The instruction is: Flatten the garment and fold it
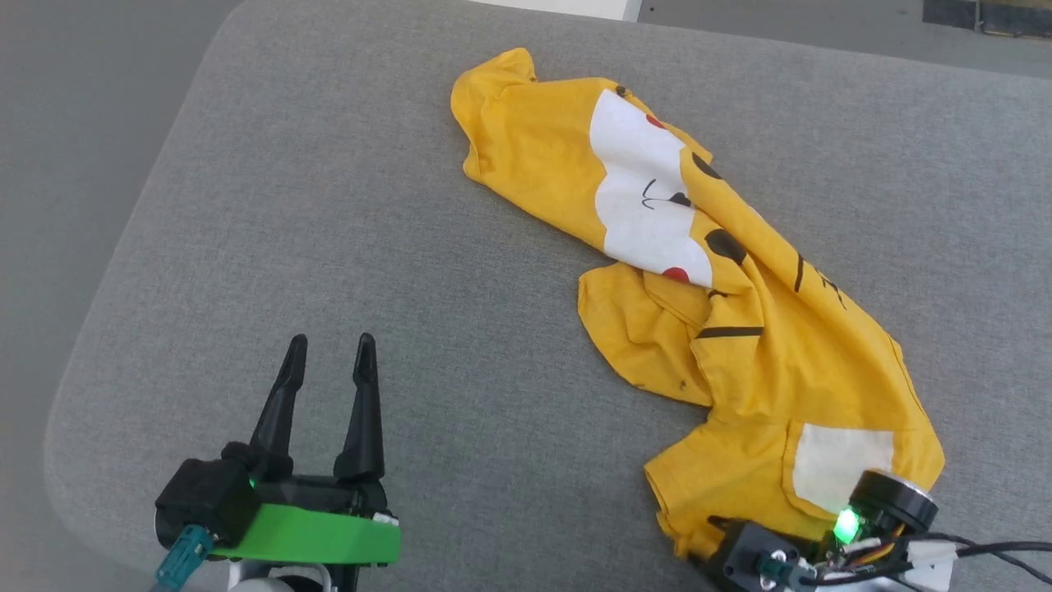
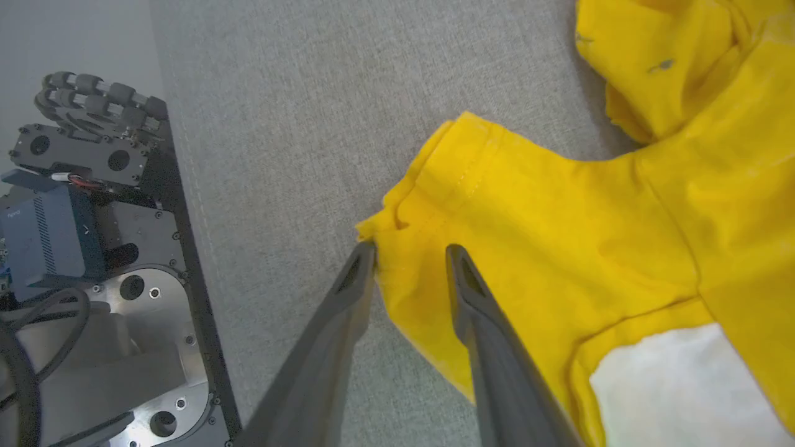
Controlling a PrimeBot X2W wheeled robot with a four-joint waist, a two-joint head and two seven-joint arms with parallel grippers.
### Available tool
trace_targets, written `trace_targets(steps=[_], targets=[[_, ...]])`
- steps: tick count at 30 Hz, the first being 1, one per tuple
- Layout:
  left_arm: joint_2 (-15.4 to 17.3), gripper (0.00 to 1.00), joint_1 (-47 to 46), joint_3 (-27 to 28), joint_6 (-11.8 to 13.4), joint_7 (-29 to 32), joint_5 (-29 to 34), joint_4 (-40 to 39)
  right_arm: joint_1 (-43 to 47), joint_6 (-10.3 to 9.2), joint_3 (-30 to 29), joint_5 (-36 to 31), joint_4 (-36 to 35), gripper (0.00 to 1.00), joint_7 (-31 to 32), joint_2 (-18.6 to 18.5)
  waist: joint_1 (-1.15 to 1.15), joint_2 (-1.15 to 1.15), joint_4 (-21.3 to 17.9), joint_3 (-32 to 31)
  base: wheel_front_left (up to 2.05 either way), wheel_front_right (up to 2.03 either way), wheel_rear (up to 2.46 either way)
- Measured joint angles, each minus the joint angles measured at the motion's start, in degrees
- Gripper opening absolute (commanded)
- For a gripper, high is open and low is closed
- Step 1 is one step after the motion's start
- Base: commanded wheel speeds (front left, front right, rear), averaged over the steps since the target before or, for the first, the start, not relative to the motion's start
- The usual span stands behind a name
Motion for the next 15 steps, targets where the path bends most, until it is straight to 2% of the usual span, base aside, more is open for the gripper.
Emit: trace_targets(steps=[4,7,11,15], targets=[[0.0,1.0,0.0,0.1,0.1,0.0,0.0,0.0,-0.3,0.0,-2.7,0.1,0.7,0.0,-1.7,1.7,0.0,0.0,-0.2,-0.5,0.0,0.0,0.0],[0.0,1.0,0.1,0.3,0.5,0.0,0.1,0.0,-0.3,0.0,-6.1,1.8,-0.4,0.0,-3.3,4.3,0.0,0.0,-0.7,-1.3,0.0,0.0,0.0],[0.0,1.0,1.0,0.9,0.5,0.0,0.6,-0.2,-0.6,0.01,-12.6,5.0,-4.1,0.0,-4.7,9.5,0.0,0.0,-2.2,-2.5,0.0,0.0,0.0],[0.1,1.0,1.6,1.2,0.5,0.0,1.0,-0.6,-3.4,0.01,-22.0,5.1,-7.0,0.0,-5.7,13.5,0.0,0.0,-4.4,-3.6,0.0,0.0,0.0]])
